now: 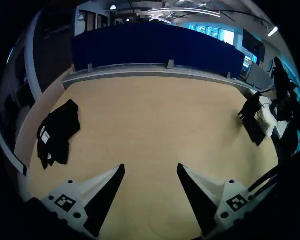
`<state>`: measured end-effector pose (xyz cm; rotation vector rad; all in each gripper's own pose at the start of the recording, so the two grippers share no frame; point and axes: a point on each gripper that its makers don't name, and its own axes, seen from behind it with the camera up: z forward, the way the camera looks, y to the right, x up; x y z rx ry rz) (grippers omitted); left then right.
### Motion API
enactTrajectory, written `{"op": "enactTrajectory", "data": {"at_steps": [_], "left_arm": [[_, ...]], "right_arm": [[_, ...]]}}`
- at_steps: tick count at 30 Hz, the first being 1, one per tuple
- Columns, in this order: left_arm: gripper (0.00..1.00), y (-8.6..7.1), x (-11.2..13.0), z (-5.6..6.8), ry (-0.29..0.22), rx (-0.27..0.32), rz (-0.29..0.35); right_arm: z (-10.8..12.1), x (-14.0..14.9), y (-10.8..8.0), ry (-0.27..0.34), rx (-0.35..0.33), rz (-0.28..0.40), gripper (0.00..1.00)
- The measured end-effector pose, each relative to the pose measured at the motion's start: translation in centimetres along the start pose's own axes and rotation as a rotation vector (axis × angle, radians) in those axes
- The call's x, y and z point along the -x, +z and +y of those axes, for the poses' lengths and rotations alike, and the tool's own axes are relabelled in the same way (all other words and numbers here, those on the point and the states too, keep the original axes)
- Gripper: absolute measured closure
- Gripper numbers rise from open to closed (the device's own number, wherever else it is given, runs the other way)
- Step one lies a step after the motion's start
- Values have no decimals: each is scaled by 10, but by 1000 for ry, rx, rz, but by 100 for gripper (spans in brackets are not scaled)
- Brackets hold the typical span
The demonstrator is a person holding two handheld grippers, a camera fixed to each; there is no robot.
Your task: Fold towel
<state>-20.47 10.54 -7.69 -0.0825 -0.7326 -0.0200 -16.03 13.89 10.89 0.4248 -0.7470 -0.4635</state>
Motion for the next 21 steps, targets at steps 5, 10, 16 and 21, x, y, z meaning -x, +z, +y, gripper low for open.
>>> {"op": "enactTrajectory", "data": {"at_steps": [5, 10, 16, 21], "left_arm": [[3, -1, -2, 5, 10, 6, 1], [3, -1, -2, 8, 17, 12, 0], [3, 0, 0, 13, 28, 20, -4], [3, 1, 2, 17, 41, 26, -9]], "right_arm": [[5, 18, -10, 12, 12, -20, 97], [7, 49, -21, 41, 26, -48, 97], [8, 97, -32, 87, 44, -101, 97], [7, 133, -37, 145, 54, -133, 97]]}}
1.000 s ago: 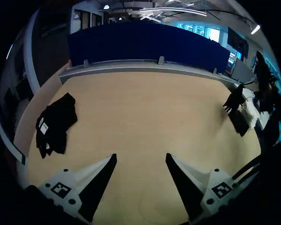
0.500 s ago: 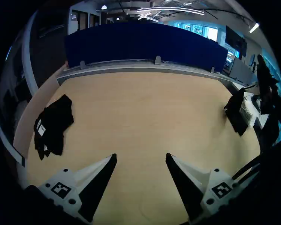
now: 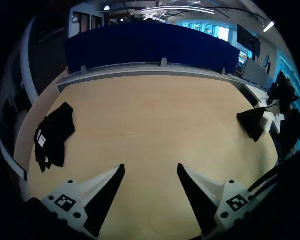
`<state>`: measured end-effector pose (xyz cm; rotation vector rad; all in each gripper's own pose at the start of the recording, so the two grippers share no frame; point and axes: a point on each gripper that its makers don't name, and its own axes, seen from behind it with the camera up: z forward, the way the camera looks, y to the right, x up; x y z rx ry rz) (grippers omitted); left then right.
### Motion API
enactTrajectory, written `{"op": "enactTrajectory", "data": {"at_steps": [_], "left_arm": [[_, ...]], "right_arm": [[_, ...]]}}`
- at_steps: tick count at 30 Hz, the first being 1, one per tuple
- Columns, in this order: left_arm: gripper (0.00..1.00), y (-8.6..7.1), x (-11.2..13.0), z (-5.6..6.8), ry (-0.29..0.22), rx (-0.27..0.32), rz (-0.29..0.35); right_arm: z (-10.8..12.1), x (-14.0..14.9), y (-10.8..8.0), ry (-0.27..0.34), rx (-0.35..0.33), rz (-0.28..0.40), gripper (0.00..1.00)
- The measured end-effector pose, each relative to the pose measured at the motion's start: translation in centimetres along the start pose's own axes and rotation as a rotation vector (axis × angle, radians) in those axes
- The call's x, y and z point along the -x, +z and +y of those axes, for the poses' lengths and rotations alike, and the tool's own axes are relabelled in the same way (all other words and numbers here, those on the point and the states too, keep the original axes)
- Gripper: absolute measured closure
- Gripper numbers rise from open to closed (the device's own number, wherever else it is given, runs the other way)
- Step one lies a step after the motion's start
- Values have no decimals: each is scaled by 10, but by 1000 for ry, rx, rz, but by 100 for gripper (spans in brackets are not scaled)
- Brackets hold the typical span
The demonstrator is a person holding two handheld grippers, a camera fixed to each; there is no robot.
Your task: Fold towel
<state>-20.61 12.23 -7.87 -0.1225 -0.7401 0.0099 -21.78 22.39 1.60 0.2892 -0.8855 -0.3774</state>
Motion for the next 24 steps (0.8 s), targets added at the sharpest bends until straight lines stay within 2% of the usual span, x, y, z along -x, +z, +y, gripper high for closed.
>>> {"op": "enactTrajectory", "data": {"at_steps": [14, 24], "left_arm": [[3, -3, -3, 2, 20, -1, -2], [3, -4, 1, -4, 24, -11, -4]], "right_arm": [[7, 70, 8, 73, 53, -97, 97], [4, 109, 26, 148, 92, -169, 97]]}}
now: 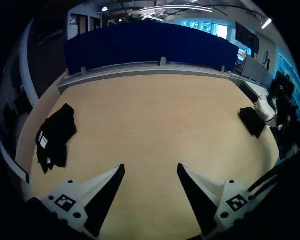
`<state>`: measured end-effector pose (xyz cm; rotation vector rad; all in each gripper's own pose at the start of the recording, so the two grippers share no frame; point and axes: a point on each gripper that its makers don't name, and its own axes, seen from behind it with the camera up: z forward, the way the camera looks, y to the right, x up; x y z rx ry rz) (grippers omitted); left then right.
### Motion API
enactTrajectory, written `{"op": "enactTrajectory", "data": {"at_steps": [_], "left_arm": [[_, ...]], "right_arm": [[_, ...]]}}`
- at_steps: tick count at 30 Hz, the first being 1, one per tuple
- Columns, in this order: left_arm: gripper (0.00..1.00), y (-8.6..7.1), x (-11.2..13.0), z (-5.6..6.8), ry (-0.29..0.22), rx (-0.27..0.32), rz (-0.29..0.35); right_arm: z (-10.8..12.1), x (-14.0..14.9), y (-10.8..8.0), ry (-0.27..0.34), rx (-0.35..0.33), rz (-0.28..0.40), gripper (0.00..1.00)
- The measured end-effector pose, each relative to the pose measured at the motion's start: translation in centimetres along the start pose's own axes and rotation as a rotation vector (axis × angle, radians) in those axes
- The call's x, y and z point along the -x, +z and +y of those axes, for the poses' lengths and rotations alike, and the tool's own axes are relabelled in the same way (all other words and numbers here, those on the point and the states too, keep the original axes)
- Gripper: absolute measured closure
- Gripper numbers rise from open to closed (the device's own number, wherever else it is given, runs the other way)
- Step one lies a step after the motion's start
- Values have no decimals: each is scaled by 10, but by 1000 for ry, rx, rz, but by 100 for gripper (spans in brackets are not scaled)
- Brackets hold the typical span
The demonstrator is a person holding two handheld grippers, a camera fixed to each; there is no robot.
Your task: Fold towel
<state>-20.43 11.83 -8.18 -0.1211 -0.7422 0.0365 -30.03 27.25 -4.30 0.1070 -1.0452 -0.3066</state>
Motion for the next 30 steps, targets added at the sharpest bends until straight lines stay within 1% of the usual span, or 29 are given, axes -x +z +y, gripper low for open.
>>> {"op": "enactTrajectory", "data": {"at_steps": [5, 8, 14, 18, 20, 21, 23, 25, 30], "left_arm": [[3, 1, 2, -2, 3, -4, -1], [3, 0, 1, -1, 3, -3, 0], [3, -1, 0, -2, 6, -2, 1], [3, -1, -1, -2, 8, -2, 1], [3, -1, -1, -1, 9, -1, 1], [3, -2, -1, -1, 9, 0, 1], [3, -2, -2, -2, 10, 0, 2], [3, -2, -2, -2, 10, 1, 3], [3, -3, -3, -1, 11, 3, 6]], "right_arm": [[-4, 12, 14, 33, 13, -32, 97], [-6, 17, 19, 49, 16, -43, 97], [-4, 19, 20, 68, 28, -42, 95], [-3, 18, 19, 68, 31, -42, 88], [-4, 18, 17, 65, 30, -41, 78], [-4, 18, 16, 63, 30, -39, 71], [-5, 17, 14, 59, 29, -32, 53], [-4, 17, 11, 54, 33, -27, 42], [-9, 18, 4, 46, 24, -18, 27]]}}
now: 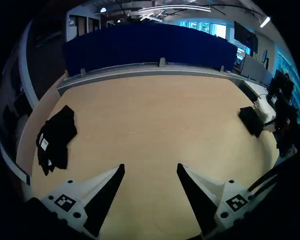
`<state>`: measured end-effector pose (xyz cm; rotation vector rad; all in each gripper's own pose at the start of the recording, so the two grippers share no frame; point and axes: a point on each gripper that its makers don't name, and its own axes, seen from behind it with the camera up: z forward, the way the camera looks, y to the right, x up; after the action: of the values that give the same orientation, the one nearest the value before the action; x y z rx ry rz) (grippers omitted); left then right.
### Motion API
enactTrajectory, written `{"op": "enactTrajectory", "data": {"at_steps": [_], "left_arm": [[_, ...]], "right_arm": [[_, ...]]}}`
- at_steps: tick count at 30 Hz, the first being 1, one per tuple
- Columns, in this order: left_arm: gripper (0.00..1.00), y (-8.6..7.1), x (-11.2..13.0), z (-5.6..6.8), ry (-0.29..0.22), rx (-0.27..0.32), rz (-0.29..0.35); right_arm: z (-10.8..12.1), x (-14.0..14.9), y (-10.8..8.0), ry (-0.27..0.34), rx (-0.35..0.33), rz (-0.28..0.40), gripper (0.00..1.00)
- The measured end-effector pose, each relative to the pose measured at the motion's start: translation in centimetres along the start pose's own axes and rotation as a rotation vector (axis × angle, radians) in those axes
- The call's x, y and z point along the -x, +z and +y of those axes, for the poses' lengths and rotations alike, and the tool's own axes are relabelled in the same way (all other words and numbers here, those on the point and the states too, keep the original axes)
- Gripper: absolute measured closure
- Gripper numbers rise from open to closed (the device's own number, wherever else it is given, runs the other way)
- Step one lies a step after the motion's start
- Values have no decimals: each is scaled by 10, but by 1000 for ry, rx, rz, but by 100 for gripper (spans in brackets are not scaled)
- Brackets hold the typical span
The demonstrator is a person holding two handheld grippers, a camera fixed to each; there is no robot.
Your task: Fold towel
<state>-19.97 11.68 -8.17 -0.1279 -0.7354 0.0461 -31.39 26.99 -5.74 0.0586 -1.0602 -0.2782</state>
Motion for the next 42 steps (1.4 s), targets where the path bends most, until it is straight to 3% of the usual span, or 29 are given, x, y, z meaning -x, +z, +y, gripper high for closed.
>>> {"op": "enactTrajectory", "data": {"at_steps": [3, 5, 14, 18, 24, 32, 42], "left_arm": [[3, 0, -1, 0, -1, 2, 2], [3, 1, -1, 0, -2, 3, 4], [3, 0, -3, -3, -1, 9, 13], [3, 1, -4, -6, -3, 9, 20], [3, 2, -7, -11, -10, 12, 37], [3, 3, -15, -15, -12, 17, 71], [3, 6, -31, -22, -27, 13, 125]], "right_arm": [[-5, -1, -4, 1, -12, 11, 9], [-7, -2, -7, 3, -13, 19, 3], [-17, -10, -16, 27, -17, 71, 0], [-24, -22, -25, 58, -21, 128, 0], [-34, -53, -44, 130, -18, 259, 0], [-49, -106, -83, 267, -21, 499, 0], [-73, -155, -131, 319, -11, 730, 0]]}}
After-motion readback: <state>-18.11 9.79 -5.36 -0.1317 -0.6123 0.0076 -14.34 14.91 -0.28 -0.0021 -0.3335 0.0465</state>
